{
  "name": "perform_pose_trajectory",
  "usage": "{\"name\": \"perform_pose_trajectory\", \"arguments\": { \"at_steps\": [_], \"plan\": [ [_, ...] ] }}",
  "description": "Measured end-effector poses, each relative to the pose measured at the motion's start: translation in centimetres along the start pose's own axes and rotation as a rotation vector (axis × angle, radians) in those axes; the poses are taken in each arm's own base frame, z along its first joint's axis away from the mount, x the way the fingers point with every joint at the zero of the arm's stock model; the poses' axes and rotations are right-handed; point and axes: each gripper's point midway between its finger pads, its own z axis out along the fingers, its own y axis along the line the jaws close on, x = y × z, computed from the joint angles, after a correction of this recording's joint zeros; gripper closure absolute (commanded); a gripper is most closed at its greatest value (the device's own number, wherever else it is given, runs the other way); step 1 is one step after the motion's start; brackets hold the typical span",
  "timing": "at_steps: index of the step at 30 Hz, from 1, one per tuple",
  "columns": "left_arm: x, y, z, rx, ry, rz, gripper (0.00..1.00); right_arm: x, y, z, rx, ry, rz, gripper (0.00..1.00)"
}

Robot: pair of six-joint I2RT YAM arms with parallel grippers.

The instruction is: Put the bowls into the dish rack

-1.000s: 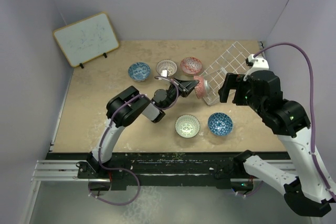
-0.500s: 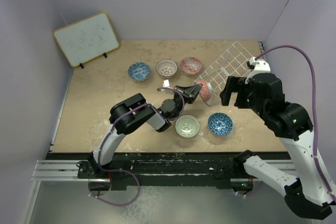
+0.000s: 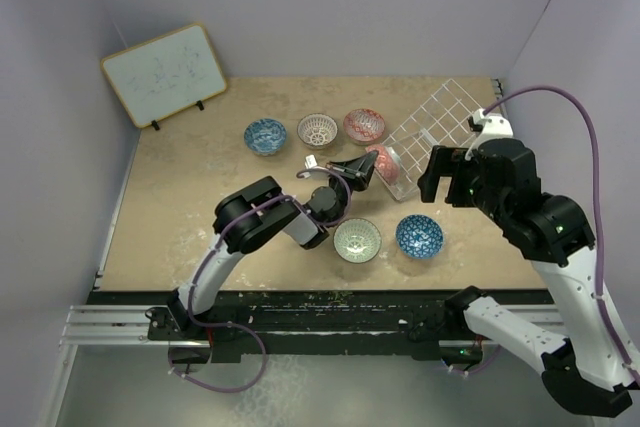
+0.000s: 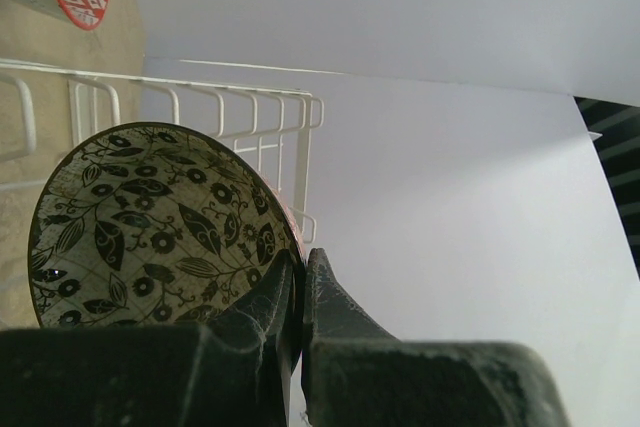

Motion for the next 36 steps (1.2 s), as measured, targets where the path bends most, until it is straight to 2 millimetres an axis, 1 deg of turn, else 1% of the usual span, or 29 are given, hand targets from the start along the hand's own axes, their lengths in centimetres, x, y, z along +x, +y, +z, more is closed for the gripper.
{"name": "perform_pose_trajectory", "arguments": {
  "at_steps": [8,16,22,27,36],
  "plan": [
    [0.8,-1.6,1.5,0.054,0.001,-0.063,1.00,0.1,0.2,0.1,-0.009,0.010,-0.002,0.00],
    [0.4,0.2,1.3,0.026,-0.010,-0.078,1.00,0.1,0.2,0.1,-0.010,0.011,-0.004,0.00],
    [0.3,0.7,1.3,0.017,-0.011,-0.093,1.00,0.1,0.2,0.1,-0.011,0.011,-0.004,0.00],
    [0.2,2.4,1.3,-0.005,-0.013,-0.097,1.00,0.2,0.2,0.1,-0.010,0.012,-0.004,0.00],
    [0.2,2.6,1.3,-0.005,-0.010,-0.107,1.00,0.2,0.3,0.2,-0.011,0.013,-0.004,0.00]
  ]
}}
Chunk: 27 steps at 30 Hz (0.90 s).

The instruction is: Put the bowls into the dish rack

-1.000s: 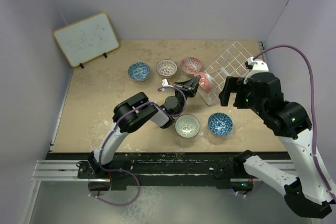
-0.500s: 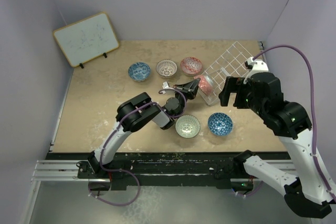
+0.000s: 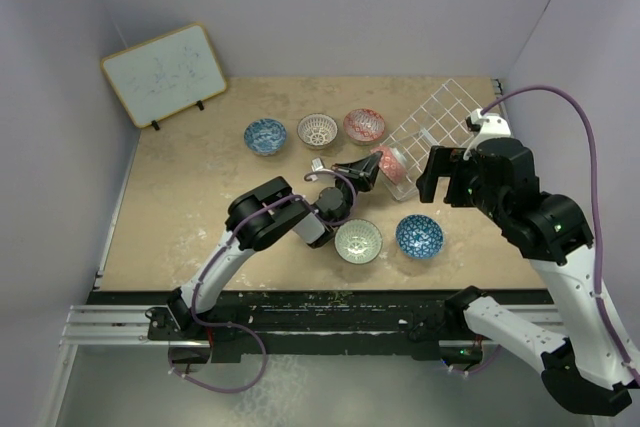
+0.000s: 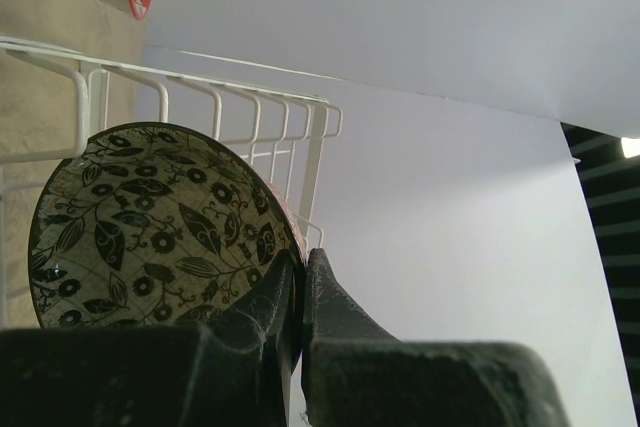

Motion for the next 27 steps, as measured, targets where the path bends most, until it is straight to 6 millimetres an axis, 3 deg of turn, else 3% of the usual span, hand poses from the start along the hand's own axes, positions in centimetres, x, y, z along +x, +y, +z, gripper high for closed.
{"name": "perform_pose_trajectory", "arguments": {
  "at_steps": [23,27],
  "plan": [
    [0.43,0.61,0.29,-0.001,0.022,-0.024,1.00,0.29,0.02,0.21,-0.001,0.009,-0.002,0.00],
    [0.41,0.64,0.28,-0.002,0.022,-0.032,0.92,0.33,0.13,0.20,-0.007,0.011,-0.002,0.00]
  ]
}}
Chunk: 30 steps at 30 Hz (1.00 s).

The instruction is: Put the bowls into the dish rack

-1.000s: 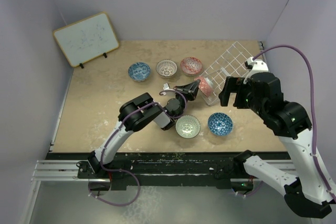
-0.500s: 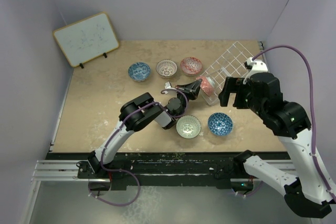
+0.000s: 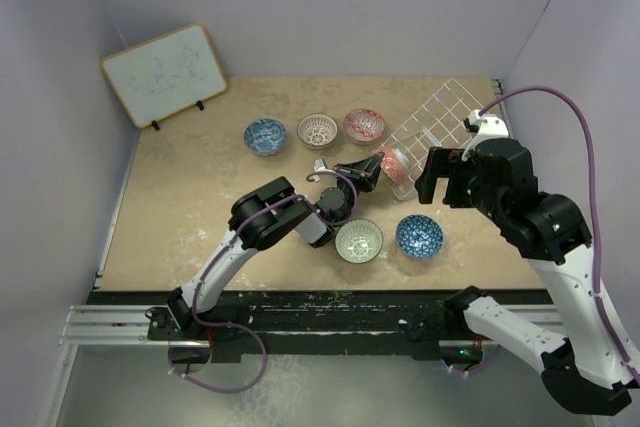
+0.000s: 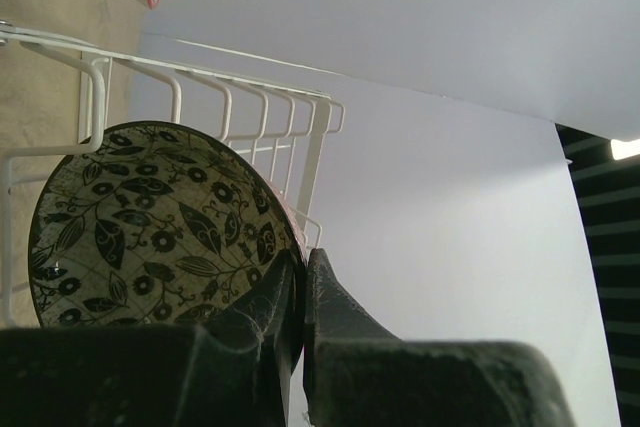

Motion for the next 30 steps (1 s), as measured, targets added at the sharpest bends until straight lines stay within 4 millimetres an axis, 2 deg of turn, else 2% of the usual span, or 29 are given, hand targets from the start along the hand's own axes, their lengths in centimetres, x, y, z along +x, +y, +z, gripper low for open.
{"name": "perform_pose_trajectory", "arguments": {
  "at_steps": [6,20,30],
  "plan": [
    [0.0,0.1,-0.1,-0.003,0.001,-0.026,0.74,0.1,0.3,0.0,-0.014,0.005,0.000,0.00],
    [-0.1,0.0,-0.2,-0.003,0.000,-0.060,0.57,0.1,0.4,0.3,-0.015,0.015,-0.002,0.00],
    [-0.6,1.6,-1.5,-0.059,0.020,-0.046,0.43,0.3,0.7,0.5,-0.031,0.021,-0.001,0.00]
  ]
}}
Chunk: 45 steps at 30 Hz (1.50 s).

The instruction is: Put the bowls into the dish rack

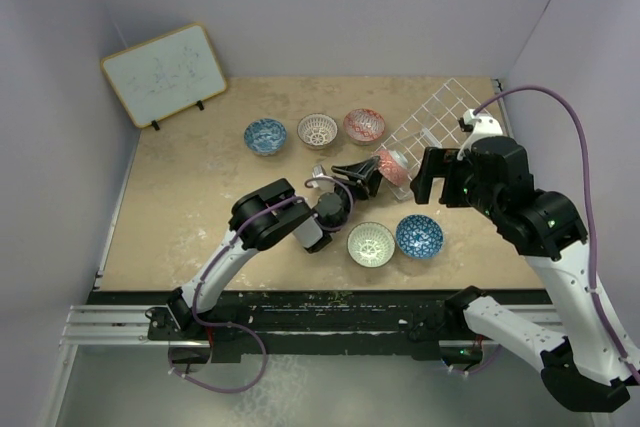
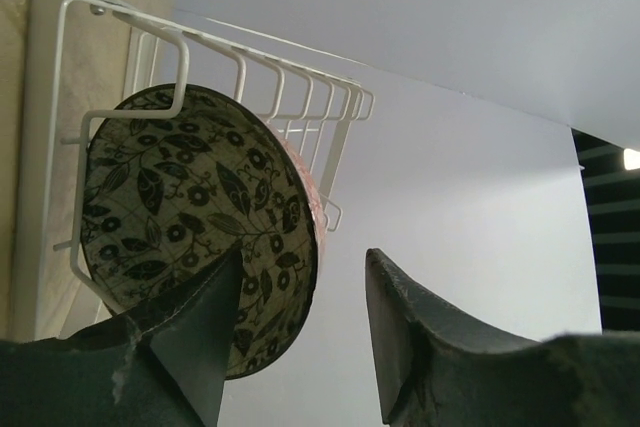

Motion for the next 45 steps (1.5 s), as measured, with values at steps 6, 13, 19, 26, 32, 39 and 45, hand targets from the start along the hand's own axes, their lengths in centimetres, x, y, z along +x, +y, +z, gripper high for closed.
{"name": "perform_pose_trajectory", "arguments": {
  "at_steps": [6,13,19,26,32,39,45],
  "plan": [
    [-0.5,1.2,-0.9,-0.040,0.008,0.012,0.39,0.2,0.1,0.2,-0.005,0.004,0.000,0.00],
    [-1.4,1.2,-1.8,-0.063,0.010,0.023,0.31,0.0,0.2,0.2,-0.011,-0.001,0.001,0.00],
    [-1.7,0.3,-2.4,-0.074,0.020,0.047,0.08,0.0,0.4,0.2,-0.019,-0.003,0.002,0.00],
    [-2.4,-0.8,-4.1,-0.100,0.034,0.119,0.01,0.0,0.6,-0.1,-0.037,-0.008,0.004,0.00],
    [-3.2,-3.5,-5.7,-0.099,0.061,0.198,0.01,-0.1,0.7,-0.3,-0.045,-0.011,0.005,0.00],
    [-0.9,-10.6,-6.9,-0.010,0.189,0.314,0.01,-1.5,1.4,-1.4,-0.079,-0.049,0.013,0.00],
    [2.8,-14.8,-9.2,-0.024,0.355,0.537,0.01,-3.6,1.7,-3.3,-0.101,-0.111,0.024,0.00]
  ]
}}
